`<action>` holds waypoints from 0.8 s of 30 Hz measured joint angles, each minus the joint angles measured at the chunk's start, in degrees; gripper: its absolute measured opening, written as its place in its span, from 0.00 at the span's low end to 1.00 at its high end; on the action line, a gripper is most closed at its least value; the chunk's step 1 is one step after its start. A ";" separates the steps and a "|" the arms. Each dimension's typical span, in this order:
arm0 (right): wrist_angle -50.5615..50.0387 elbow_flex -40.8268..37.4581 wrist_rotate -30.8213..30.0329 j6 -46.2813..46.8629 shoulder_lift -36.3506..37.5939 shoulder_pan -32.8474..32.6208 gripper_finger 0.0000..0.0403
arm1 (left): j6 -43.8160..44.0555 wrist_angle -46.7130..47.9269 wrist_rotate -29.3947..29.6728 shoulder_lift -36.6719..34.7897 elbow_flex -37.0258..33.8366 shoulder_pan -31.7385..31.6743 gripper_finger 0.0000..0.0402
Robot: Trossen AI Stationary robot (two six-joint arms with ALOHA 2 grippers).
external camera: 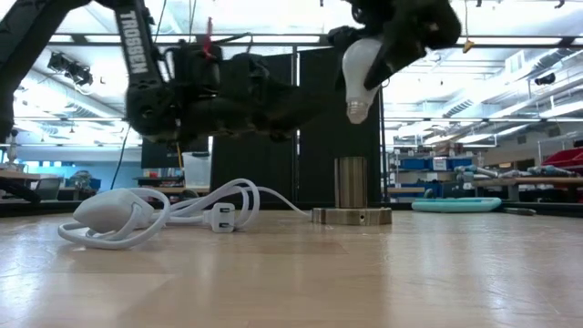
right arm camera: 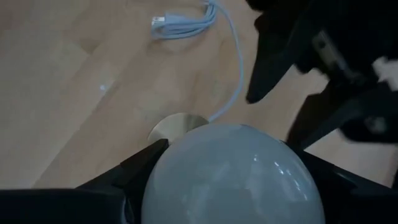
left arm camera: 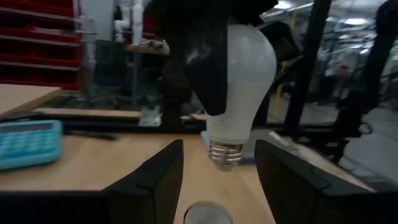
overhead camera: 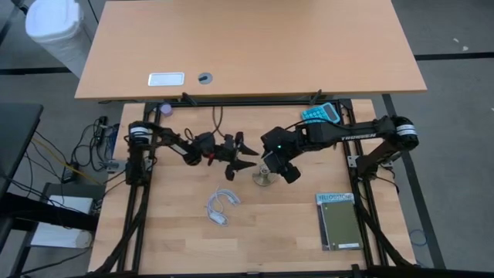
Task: Screw lightbulb
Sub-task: Insert the lightbulb into the socket
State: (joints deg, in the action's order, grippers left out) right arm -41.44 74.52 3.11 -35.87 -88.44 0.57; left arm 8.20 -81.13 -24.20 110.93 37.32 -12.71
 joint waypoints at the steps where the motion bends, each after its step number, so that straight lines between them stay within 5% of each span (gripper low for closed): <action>1: 0.47 -0.58 0.02 -0.08 -0.23 0.25 0.68 | -0.66 0.47 1.17 -0.83 -1.18 0.06 0.51; 10: 5.64 -3.49 2.31 -1.06 -1.31 1.98 0.67 | -6.24 14.38 12.03 -2.80 -2.90 5.62 0.51; 24: 7.58 -6.17 4.52 0.29 -4.30 2.63 0.67 | -8.36 23.05 24.48 -2.56 0.11 11.43 0.51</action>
State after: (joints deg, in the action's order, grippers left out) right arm -33.86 68.36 7.63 -35.57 -92.75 3.20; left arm -0.16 -58.08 0.27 108.38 37.43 -1.28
